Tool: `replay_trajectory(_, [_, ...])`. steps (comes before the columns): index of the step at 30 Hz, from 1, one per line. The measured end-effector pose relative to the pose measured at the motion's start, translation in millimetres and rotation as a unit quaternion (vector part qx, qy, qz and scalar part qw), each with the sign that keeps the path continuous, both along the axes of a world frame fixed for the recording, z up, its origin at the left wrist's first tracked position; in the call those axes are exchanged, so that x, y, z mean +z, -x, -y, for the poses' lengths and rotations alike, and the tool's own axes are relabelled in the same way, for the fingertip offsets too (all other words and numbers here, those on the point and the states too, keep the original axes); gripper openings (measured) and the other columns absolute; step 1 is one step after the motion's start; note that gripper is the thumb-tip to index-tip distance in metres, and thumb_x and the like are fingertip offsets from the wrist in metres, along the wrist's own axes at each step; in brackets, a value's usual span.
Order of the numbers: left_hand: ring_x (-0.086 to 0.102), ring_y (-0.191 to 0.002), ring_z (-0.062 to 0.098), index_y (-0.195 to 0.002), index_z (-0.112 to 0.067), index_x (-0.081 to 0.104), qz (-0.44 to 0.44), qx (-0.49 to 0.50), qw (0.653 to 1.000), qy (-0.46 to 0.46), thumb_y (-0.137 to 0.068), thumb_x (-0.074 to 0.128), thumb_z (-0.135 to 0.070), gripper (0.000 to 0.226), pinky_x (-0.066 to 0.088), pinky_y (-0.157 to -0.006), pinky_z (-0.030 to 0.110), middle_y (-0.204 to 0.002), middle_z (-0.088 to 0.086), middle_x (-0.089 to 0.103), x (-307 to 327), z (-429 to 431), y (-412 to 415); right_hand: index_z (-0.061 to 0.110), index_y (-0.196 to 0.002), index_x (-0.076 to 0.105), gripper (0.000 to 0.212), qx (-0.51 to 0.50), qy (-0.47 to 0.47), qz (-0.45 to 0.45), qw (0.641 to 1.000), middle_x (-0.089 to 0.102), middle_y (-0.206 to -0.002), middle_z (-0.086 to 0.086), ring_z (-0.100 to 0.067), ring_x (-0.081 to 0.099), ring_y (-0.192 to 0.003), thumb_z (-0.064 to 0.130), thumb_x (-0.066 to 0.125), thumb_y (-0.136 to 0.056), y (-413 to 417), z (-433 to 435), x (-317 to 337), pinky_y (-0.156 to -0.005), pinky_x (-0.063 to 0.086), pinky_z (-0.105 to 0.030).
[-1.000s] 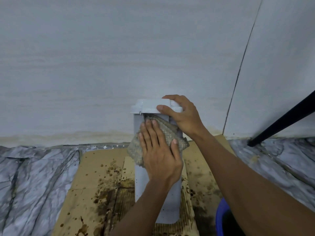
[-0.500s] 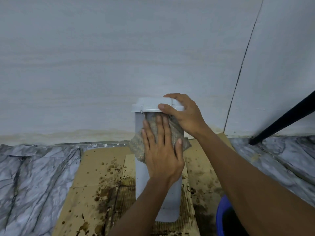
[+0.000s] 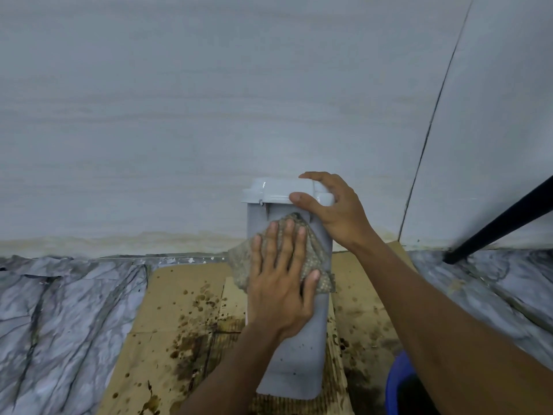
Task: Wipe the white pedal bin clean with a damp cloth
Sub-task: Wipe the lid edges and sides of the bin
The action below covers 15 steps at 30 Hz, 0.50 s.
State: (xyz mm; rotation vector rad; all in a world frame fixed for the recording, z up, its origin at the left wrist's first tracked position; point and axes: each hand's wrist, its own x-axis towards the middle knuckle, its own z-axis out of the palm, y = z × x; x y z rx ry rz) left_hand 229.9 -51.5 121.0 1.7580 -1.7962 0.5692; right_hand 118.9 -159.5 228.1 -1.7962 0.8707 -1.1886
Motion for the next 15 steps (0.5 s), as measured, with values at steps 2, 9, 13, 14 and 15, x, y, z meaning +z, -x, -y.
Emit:
replay_trajectory(2, [0.008,-0.158,0.033,-0.161,-0.007,0.02,0.04,-0.021,0.999,0.011,-0.105,0.036,-0.047,0.071,0.011,-0.127,0.056,-0.17,0.014,0.012,0.1,3.0,-8.9,0.036,-0.111,0.068,0.05,-0.004,0.0,-0.005,1.0,0.06,-0.116,0.014,0.006,0.058,-0.103,0.061,0.076,-0.068,0.8,2.0,0.1,-0.077,0.043,-0.006])
replay_trajectory(9, [0.01,-0.158,0.034,-0.162,-0.01,0.019,0.047,-0.038,0.998,0.0,-0.107,0.035,-0.046,0.068,0.009,-0.127,0.055,-0.17,0.013,0.014,-17.7,-11.9,-12.6,0.036,-0.111,0.068,0.041,-0.015,-0.007,-0.015,1.0,0.061,-0.118,0.011,0.015,0.055,-0.098,0.052,0.08,-0.075,-6.1,8.9,0.9,-0.073,0.041,-0.002])
replay_trajectory(13, [0.013,-0.157,0.033,-0.163,-0.013,0.019,0.116,-0.093,0.988,-0.041,-0.106,0.035,-0.047,0.069,0.01,-0.127,0.053,-0.168,0.012,0.024,-87.6,-61.2,-8.8,0.037,-0.109,0.069,0.038,-0.015,-0.029,-0.008,0.999,0.061,-0.12,0.013,0.013,0.056,-0.1,0.05,0.082,-0.076,-1.8,9.1,1.7,-0.073,0.04,-0.001])
replay_trajectory(14, [0.013,-0.157,0.032,-0.163,-0.014,0.02,0.137,-0.109,0.983,-0.054,-0.106,0.036,-0.047,0.068,0.011,-0.127,0.052,-0.168,0.01,0.026,-101.8,-73.4,-9.9,0.037,-0.109,0.069,0.037,-0.015,-0.031,-0.006,0.999,0.061,-0.119,0.013,0.013,0.056,-0.1,0.049,0.082,-0.076,-2.1,8.3,1.9,-0.073,0.04,-0.001])
replay_trajectory(15, [0.014,-0.157,0.031,-0.163,-0.015,0.02,0.155,-0.125,0.978,-0.066,-0.106,0.035,-0.048,0.067,0.012,-0.127,0.051,-0.168,0.008,0.024,-110.6,-82.6,-12.2,0.037,-0.108,0.07,0.037,-0.014,-0.032,-0.003,0.999,0.062,-0.119,0.013,0.014,0.056,-0.099,0.048,0.082,-0.076,-2.6,7.6,2.0,-0.073,0.04,0.0])
